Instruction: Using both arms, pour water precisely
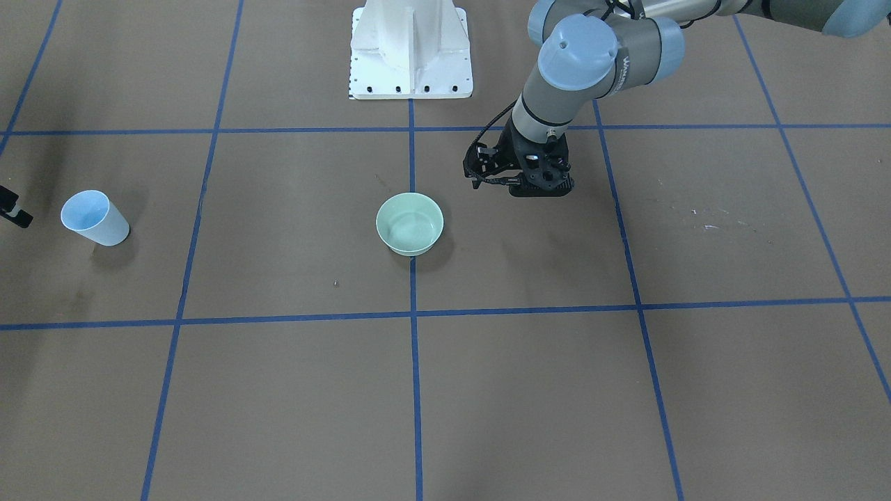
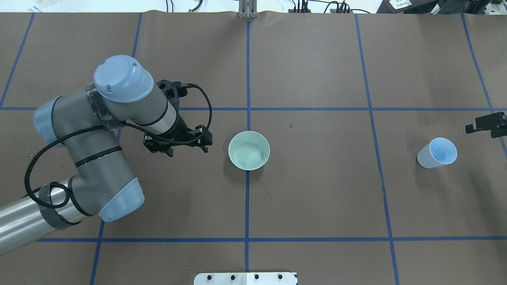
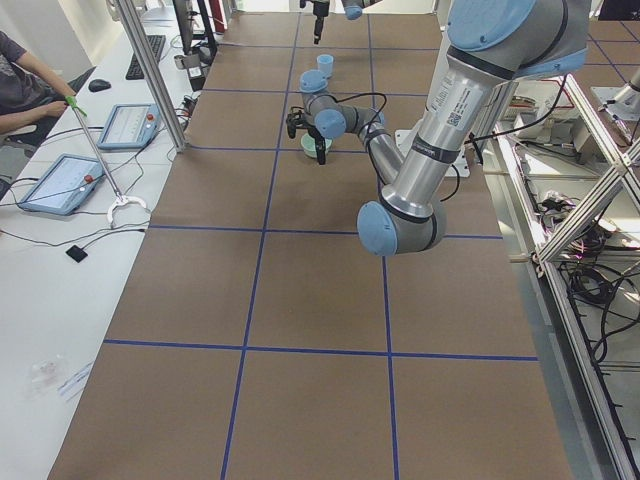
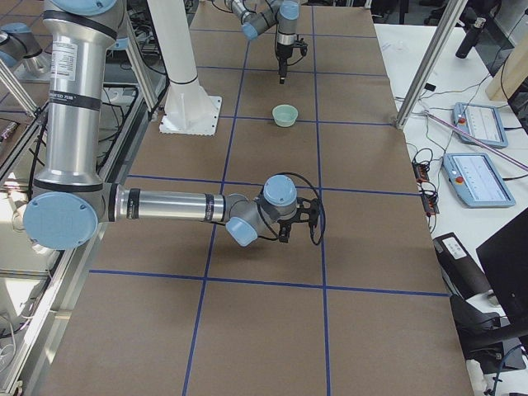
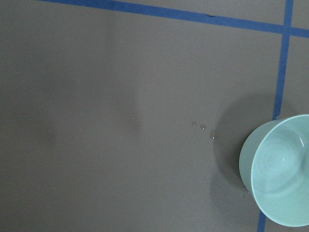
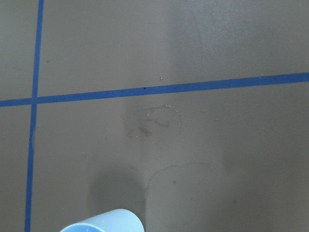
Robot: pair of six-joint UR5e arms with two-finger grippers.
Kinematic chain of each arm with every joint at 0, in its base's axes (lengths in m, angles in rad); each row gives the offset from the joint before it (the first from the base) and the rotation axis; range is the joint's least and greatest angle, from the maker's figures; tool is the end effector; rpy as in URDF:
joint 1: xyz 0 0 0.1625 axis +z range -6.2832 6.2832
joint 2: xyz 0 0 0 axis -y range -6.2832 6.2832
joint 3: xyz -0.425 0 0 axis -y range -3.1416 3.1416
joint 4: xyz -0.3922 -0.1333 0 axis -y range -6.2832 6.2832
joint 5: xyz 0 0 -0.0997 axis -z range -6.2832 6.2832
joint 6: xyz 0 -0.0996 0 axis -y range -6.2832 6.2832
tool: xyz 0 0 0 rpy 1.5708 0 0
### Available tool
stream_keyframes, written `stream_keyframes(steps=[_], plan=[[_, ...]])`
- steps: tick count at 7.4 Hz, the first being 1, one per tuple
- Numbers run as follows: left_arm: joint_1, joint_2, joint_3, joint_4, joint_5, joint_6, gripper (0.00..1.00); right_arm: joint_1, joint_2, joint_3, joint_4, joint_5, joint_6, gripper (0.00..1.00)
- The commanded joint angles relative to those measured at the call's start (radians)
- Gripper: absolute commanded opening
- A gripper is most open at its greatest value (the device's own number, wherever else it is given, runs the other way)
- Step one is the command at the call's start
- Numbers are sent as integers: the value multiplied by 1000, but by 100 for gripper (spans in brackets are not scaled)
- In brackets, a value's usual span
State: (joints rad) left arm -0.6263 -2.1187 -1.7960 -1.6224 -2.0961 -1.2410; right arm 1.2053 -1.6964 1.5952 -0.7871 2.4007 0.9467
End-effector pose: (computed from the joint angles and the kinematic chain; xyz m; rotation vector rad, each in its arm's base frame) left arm 0.4640 -0.4386 0.2367 -0.0689 0.9408 -0.0577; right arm -0.1074 -0.4479 0.6131 0.0229 -1.0222 0.2469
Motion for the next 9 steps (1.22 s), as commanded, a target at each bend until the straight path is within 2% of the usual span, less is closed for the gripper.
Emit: stream_keyframes(steps=[1,3,4,5,6,7,9], plan=[[-1,46,-44,-2,48,0,99,-6,14,-12,-68,2,134,98],[-3,101,-142,-2,91,0,99,-4,2,-21,-60,-4,179,98],[-1,102,-157,-1,93,0,99,0,-8,-11,22,5,147,98],[-1,100,-160,-1,100,0,99,-3,-43,-17,177,-11,143,98],[-1,100,-160,-1,106,1,99,-3,-67,-18,275,-21,142,98],[-1,103,-158,-1,107,2,99,-3,-84,-15,326,-52,109,98],[-1,103,-155,-1,107,2,99,-7,-85,-9,367,-54,-58,98]])
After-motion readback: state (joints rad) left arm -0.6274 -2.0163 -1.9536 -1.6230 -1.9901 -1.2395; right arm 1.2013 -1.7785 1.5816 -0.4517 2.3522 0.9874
